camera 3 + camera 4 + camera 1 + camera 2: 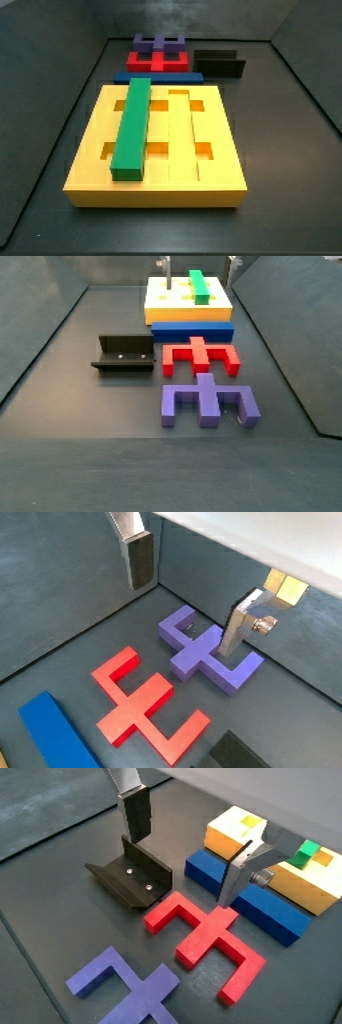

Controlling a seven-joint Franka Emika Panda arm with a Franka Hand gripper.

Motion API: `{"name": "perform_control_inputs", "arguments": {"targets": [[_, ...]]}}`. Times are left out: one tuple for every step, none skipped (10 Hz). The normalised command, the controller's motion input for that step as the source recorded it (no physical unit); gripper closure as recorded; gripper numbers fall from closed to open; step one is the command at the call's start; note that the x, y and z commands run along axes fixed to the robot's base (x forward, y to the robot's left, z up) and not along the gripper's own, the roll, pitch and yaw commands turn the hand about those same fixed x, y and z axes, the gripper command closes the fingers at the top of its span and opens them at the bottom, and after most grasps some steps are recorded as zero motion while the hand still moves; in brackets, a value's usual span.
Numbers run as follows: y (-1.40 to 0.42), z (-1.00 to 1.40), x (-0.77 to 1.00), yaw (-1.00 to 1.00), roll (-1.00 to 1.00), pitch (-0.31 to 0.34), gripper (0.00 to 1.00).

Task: Pick up the blue object. Move up. Move to above the board. Insert the blue object.
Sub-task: Pick up the blue object.

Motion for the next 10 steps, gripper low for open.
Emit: {"name": "perform_control_inputs", "arguments": {"targets": [[0.00, -0.05, 0.00, 0.00, -0.01, -0.047, 0.00], [-0.18, -0.31, 0.19, -0.57, -0.08, -0.241, 0.00], [-0.03, -0.27, 0.12, -0.74, -0.16, -0.281, 0.00], [-0.04, -0.29, 0.17, -0.71, -0.16, -0.264, 0.00], [-0.07, -0.31, 0.10, -0.77, -0.15, -0.253, 0.00], [-0.15, -0.27, 0.00, -0.84, -0.13, -0.249, 0.00], [-0.13, -0.24, 0.00, -0.93, -0.11, -0.211, 0.00], [-0.09, -0.21, 0.00, -0.99, -0.08, -0.146, 0.00], [-0.09, -0.23, 0.00, -1.00, -0.08, -0.160, 0.00], [-0.07, -0.23, 0.00, -1.00, -0.08, -0.163, 0.00]]}}
